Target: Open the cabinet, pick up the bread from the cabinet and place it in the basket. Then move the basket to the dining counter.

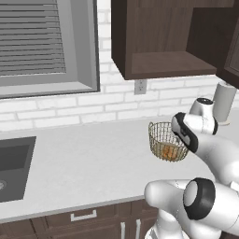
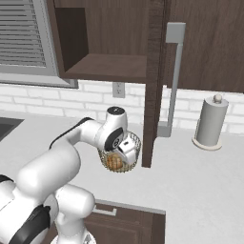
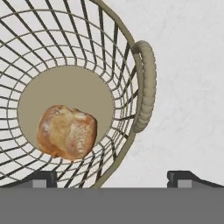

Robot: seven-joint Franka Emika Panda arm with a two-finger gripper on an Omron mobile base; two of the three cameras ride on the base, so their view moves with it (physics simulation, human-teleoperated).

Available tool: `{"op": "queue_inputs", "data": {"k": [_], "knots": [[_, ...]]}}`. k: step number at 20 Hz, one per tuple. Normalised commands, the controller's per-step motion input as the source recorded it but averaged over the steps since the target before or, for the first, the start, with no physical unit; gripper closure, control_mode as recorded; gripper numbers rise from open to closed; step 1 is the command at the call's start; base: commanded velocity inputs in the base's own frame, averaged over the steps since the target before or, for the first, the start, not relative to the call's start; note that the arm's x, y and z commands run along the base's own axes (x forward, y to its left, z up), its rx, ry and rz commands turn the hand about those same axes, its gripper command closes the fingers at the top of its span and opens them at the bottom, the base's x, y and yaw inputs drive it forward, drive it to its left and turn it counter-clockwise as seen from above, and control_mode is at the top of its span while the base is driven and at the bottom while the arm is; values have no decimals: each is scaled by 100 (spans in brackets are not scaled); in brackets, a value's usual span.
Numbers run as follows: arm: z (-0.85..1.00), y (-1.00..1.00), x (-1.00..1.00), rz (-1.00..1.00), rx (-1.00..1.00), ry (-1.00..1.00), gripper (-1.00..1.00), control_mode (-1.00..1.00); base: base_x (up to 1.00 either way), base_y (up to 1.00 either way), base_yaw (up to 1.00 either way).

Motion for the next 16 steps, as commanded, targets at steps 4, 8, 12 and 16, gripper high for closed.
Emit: {"op": "queue_inputs", "data": {"k": [4,8,12,16], "knots": [[-16,2,19,0,0,0,-100,-100,0,0,0],[-21,0,12,0,0,0,-100,-100,0,0,0],[-21,0,18,0,0,0,-100,-100,0,0,0],[-22,0,7,0,0,0,-100,-100,0,0,0]]}}
